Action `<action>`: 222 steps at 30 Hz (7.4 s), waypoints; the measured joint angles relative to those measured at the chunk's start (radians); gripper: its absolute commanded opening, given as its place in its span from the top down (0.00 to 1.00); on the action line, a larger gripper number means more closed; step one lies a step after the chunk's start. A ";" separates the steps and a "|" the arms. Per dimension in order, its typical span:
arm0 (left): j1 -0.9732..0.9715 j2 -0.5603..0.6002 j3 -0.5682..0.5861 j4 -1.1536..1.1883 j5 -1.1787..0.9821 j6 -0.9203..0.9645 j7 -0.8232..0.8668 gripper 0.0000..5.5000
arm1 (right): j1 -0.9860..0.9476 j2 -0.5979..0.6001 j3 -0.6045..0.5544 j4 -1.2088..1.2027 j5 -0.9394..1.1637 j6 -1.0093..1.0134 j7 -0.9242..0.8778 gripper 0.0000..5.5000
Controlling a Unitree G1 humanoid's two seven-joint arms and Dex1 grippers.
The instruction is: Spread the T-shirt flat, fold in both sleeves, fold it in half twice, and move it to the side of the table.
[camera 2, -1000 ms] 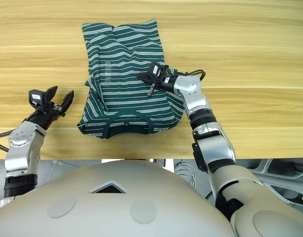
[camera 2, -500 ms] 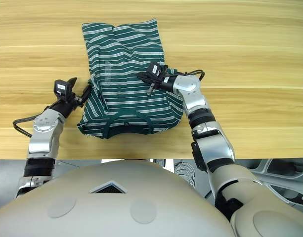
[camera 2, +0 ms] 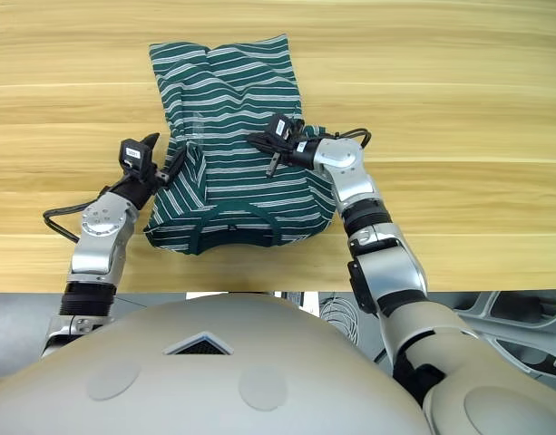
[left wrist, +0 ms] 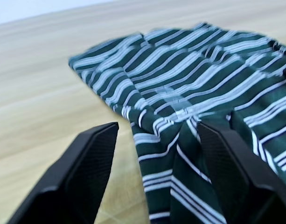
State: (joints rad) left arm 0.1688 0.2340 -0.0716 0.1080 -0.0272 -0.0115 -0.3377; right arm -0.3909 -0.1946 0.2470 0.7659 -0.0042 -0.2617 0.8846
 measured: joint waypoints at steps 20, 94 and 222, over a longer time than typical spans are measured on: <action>0.135 -0.019 0.070 -0.308 -0.234 -0.191 -0.077 0.45 | 0.375 -0.310 -0.370 -0.462 0.463 0.079 0.230 1.00; 0.198 0.073 -0.058 0.072 0.002 -0.323 -0.016 0.44 | 0.487 -0.296 -0.193 -0.827 0.388 0.594 0.065 1.00; -0.102 0.735 -0.416 0.362 0.475 -1.040 0.006 1.00 | 0.052 -0.485 0.390 0.060 -0.199 -0.960 -0.115 1.00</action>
State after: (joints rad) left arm 0.0666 0.9686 -0.4877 0.4702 0.4477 -1.0512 -0.3319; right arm -0.3388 -0.6793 0.6367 0.8260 -0.2032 -1.2222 0.7691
